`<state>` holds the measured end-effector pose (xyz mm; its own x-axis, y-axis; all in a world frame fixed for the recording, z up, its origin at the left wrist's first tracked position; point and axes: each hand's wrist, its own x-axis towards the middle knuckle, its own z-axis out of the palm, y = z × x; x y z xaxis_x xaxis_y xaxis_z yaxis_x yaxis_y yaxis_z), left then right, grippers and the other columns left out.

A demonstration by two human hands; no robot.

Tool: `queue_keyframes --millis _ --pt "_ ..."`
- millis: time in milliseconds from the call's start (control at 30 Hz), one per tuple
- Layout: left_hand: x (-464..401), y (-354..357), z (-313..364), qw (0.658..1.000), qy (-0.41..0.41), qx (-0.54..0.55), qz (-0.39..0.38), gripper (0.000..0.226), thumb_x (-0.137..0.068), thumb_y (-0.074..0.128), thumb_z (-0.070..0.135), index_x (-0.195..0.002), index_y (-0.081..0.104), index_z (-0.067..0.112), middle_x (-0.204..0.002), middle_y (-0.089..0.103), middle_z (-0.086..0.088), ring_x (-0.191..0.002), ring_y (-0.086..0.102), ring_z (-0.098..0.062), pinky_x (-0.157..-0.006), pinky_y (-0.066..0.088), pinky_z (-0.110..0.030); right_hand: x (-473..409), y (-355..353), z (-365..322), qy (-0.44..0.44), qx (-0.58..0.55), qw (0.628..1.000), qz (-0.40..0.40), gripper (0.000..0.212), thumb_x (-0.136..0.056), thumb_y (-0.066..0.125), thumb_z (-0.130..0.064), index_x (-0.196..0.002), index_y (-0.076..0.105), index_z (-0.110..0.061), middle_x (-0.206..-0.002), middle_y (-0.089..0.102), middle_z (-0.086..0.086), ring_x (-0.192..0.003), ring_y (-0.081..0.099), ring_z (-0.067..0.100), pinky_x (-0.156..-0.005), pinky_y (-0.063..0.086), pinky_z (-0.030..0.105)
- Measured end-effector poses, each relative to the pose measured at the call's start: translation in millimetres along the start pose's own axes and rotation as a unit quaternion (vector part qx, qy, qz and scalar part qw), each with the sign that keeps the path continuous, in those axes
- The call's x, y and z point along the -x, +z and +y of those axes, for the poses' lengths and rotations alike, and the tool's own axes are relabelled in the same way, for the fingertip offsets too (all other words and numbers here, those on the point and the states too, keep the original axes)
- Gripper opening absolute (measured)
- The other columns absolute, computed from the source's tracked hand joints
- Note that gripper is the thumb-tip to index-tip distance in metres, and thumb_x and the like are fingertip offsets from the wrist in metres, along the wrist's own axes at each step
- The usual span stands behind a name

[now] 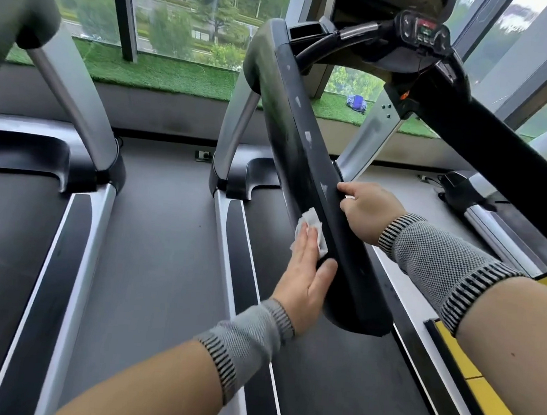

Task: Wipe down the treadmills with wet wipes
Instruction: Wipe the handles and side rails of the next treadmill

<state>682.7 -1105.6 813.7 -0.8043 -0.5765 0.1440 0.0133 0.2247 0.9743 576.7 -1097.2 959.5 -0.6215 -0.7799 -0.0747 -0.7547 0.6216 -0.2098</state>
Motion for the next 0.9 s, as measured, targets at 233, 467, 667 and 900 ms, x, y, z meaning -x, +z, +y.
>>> queue_keyframes --millis 233,467,667,900 --pt "2 -1 11 1.000 0.017 -0.022 0.000 0.082 -0.087 0.021 0.059 -0.152 -0.004 0.016 -0.158 -0.017 0.007 -0.143 -0.018 0.000 -0.119 -0.006 -0.024 3 3 5 -0.016 -0.014 1.000 0.002 0.045 -0.094 0.040 -0.009 -0.138 0.049 -0.014 -0.142 0.049 0.003 -0.131 0.043 0.020 -0.107 0.030 0.025" --pt "-14 -10 17 0.999 -0.008 -0.036 0.002 0.075 -0.091 0.023 0.050 -0.152 0.000 0.014 -0.159 -0.012 0.005 -0.143 -0.016 0.000 -0.116 -0.007 -0.018 4 1 5 -0.007 -0.043 0.999 0.014 0.045 -0.093 0.044 -0.008 -0.137 0.050 -0.016 -0.141 0.051 0.001 -0.131 0.044 0.017 -0.107 0.028 0.022" --pt "23 8 11 0.998 0.039 -0.044 -0.013 0.078 -0.087 0.017 0.060 -0.149 -0.009 0.020 -0.156 -0.020 0.009 -0.141 -0.021 0.003 -0.117 -0.008 -0.021 9 1 7 -0.015 -0.021 1.000 0.008 0.048 -0.091 0.049 -0.010 -0.139 0.047 -0.017 -0.140 0.051 0.001 -0.129 0.045 0.018 -0.103 0.031 0.021" --pt "-31 -7 12 0.999 -0.019 -0.011 0.041 0.076 -0.091 0.022 0.051 -0.152 -0.001 0.011 -0.160 -0.011 0.001 -0.145 -0.014 -0.003 -0.113 -0.007 -0.014 9 0 9 -0.025 -0.005 1.000 0.008 0.048 -0.090 0.048 -0.009 -0.138 0.049 -0.017 -0.140 0.051 0.001 -0.130 0.044 0.018 -0.104 0.030 0.020"
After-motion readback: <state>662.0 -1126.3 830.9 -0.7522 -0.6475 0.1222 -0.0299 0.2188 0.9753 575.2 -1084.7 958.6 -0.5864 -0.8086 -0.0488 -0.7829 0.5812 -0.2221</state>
